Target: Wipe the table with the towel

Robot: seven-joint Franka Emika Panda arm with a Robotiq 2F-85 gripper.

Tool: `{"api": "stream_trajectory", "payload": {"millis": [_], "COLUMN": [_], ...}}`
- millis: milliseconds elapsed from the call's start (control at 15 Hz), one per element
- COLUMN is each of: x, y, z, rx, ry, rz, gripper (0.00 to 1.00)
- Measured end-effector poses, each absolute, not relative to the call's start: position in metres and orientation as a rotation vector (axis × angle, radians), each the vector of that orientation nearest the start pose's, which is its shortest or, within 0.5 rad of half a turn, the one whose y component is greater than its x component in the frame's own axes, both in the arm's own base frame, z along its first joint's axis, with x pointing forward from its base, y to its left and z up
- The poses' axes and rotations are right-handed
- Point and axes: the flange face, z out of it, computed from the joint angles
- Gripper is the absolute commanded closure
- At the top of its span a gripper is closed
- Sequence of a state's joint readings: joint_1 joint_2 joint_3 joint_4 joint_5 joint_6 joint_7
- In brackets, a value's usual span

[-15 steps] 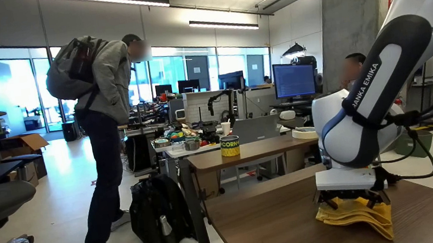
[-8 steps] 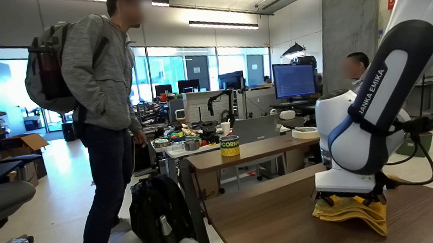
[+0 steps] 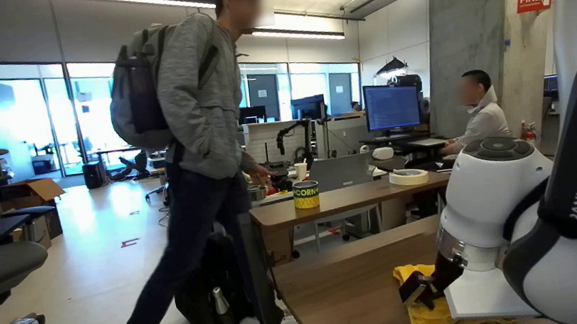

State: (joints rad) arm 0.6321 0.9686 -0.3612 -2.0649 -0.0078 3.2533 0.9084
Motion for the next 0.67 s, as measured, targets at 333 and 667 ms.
{"api": "stream_trajectory", "payload": {"millis": [333, 667], "x": [0.476, 0.487], "y": [0.207, 0.189], "z": [0.015, 0.017], "rx": [-3.056, -3.031], "ry": [0.268, 0.427], "rz": [-0.673, -0.665], "gripper": [0.00, 0.00]}}
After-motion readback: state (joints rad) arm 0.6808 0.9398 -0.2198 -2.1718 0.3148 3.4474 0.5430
